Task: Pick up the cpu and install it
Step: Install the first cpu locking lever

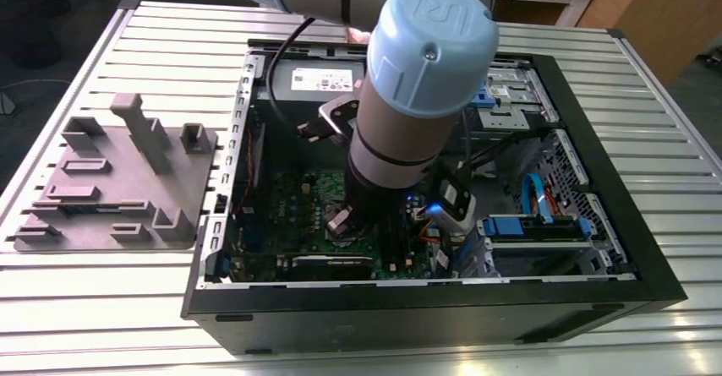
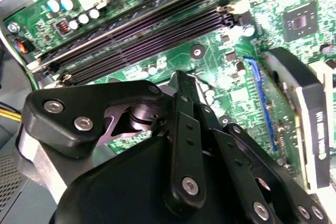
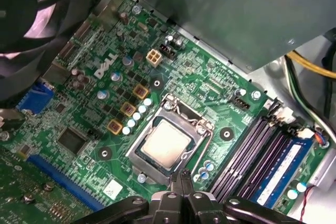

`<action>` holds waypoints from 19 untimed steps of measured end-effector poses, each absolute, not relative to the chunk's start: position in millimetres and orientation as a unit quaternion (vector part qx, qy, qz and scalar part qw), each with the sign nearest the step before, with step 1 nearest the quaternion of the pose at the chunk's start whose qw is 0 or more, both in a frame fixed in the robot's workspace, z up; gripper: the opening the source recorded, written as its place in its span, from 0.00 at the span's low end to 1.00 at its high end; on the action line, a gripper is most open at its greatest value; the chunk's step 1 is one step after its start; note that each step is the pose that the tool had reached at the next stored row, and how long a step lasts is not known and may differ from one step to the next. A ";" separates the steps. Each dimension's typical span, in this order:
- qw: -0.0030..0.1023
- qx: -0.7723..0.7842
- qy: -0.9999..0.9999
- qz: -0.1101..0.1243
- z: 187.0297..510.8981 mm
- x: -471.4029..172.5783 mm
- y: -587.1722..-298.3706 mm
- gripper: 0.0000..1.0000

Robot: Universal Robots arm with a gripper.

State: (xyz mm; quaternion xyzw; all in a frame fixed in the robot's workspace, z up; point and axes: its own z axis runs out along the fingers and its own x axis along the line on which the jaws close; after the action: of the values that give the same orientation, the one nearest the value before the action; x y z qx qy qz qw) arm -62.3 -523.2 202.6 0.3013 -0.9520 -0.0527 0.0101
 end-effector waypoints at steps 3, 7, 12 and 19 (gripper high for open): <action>0.010 0.301 -0.952 -0.053 200.4 -62.4 -524.5 0.10; 0.010 0.301 -0.952 -0.052 196.3 -62.6 -525.0 0.10; 0.010 0.301 -0.952 -0.052 191.9 -62.7 -525.3 0.10; 0.010 0.301 -0.952 -0.052 188.4 -62.7 -525.8 0.10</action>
State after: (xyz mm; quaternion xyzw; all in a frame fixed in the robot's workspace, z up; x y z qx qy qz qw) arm -62.7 -525.8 188.4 0.3011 -0.9521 -0.0518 0.0104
